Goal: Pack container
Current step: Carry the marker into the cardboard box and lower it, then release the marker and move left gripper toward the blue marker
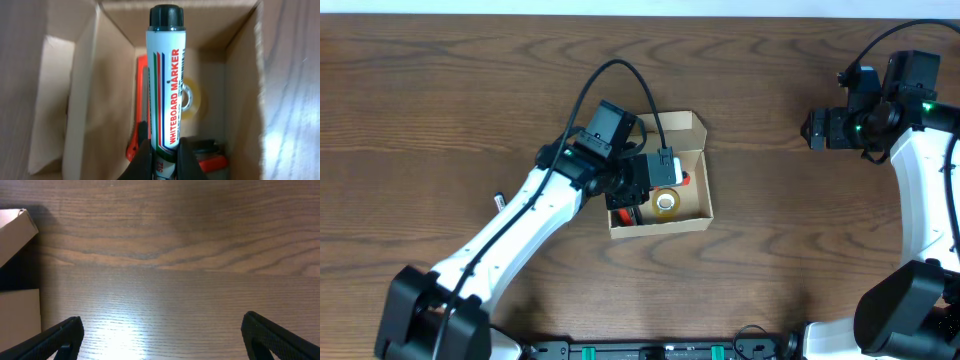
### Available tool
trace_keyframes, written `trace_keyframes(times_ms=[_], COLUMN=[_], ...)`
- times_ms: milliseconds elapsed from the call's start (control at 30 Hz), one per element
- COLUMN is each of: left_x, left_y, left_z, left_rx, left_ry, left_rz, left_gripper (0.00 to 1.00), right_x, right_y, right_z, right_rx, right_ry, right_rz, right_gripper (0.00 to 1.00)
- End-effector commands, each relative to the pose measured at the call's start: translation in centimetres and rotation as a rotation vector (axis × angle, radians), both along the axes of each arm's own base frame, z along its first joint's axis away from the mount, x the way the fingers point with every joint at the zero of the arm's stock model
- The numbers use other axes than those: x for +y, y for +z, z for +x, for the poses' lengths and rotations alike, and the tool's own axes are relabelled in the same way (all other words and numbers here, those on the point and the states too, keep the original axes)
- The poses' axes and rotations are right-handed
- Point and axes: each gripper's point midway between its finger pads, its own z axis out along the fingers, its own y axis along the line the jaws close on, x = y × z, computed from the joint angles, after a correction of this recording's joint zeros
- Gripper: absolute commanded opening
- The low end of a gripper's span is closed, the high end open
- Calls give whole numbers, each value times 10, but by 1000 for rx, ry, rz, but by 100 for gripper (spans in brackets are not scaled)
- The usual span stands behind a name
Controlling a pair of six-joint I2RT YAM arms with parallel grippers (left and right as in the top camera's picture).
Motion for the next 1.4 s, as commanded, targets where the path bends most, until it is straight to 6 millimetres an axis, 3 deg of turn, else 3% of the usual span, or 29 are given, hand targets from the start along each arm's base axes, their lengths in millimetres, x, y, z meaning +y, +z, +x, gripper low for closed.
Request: trace_keyframes(times_ms=[0,433,467,500,600,733,867,1000,1100,1167,1267,1367], left_x=[0,3,4,5,6,5,3,-2,6,20,60,102], left_y=[-10,-68,-72,-75,-78,-74,-58,-17,16,36,60,65], left_z=[11,9,8,8,5,6,10,19,26,32,42,39], left_rx=[-22,116,127,142,164,159,141,104,65,46,23,62], left_ry=[-11,9,17,30,45,55,64,116,202,328,617,800], left_rz=[48,130,138,142,147,140,123,72,68,83,115,154], left_gripper=[6,6,11,27,31,46,50,54,54,60,98,95], right_x=[-3,0,0,0,0,0,1,1,1,1,1,1], right_y=[-4,-3,-3,-4,-4,-4,-5,-5,-5,-5,-6,-6], right_z=[0,1,1,0,0,-1,-2,-2,-2,-3,-5,-5], right_rx=[8,5,5,6,9,12,17,19,19,22,28,31], right_ry=[-17,-11,-11,-11,-11,-11,-11,-10,-11,-10,-10,-10], right_rz=[4,18,18,18,19,20,21,22,21,22,24,24], right_gripper=[94,94,94,94,94,94,94,94,94,94,94,94])
